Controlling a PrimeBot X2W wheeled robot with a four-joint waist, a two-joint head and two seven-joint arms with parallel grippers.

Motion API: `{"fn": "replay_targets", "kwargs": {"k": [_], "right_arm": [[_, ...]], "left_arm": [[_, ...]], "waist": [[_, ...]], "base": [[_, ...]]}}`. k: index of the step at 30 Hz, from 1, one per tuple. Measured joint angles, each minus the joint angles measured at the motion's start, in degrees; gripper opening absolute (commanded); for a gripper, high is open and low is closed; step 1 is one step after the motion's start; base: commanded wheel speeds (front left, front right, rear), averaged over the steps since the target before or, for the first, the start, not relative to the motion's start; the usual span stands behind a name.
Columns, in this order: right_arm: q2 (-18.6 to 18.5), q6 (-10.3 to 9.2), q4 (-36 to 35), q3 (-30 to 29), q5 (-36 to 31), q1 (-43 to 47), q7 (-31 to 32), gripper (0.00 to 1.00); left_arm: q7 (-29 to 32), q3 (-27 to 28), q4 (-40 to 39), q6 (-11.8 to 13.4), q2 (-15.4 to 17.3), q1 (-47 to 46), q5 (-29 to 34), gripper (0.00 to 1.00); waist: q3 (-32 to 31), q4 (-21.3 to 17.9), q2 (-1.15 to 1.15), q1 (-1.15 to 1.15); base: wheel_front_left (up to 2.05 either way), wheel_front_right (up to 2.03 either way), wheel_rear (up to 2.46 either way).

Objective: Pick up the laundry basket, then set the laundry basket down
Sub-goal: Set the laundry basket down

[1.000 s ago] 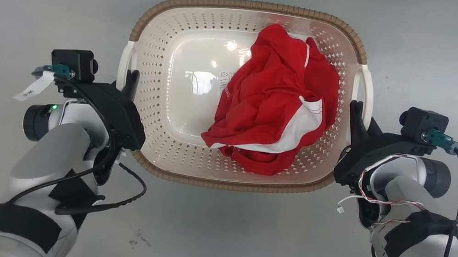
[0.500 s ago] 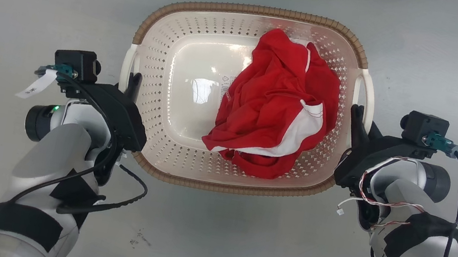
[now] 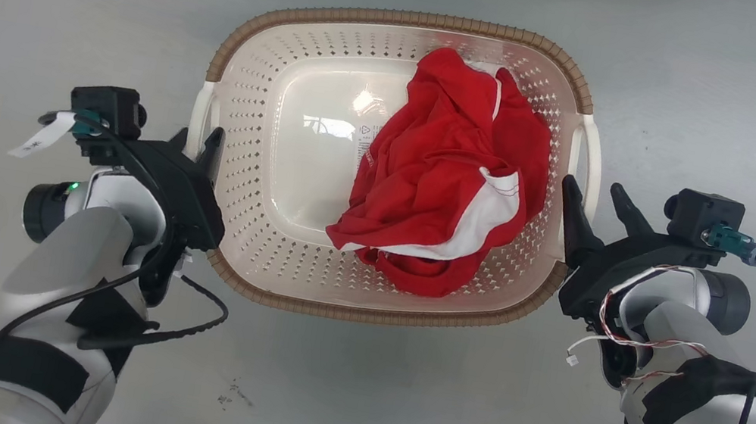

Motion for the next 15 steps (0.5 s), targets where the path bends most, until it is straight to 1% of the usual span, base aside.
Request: {"fn": "replay_targets", "kwargs": {"k": [1,2,8,15], "right_arm": [[-0.4,0.75,-0.2,0.4,0.0,0.1,0.0,1.0],[-0.7,1.02,-0.6,0.9,0.0,0.3,0.0,1.0],[-0.9,1.24,-2.6,1.9,0.2,1.2,0.0,1.0],[-0.9,1.24,-5.4,3.8,0.2,3.0,-0.4,1.0]], "left_arm": [[0.1,0.2,0.2,-0.1,0.4,0.0,-0.2,1.0],[0.1,0.2,0.2,-0.1,0.7,0.0,-0.4,1.0],[0.0,-0.4,0.2,-0.3,1.0,0.0,-0.5,1.0],[-2.8,-2.5,-0.4,-0.4,0.9,0.3,0.7,1.0]], "waist": [[0.0,0.0,0.0,0.0],[0.0,0.1,0.0,0.0],[-0.8,0.3,0.0,0.0],[-3.1,0.4,0.0,0.0]], "base": [[0.0,0.0,0.0],[0.0,0.0,0.0],[0.0,0.0,0.0],[0.0,0.0,0.0]]}}
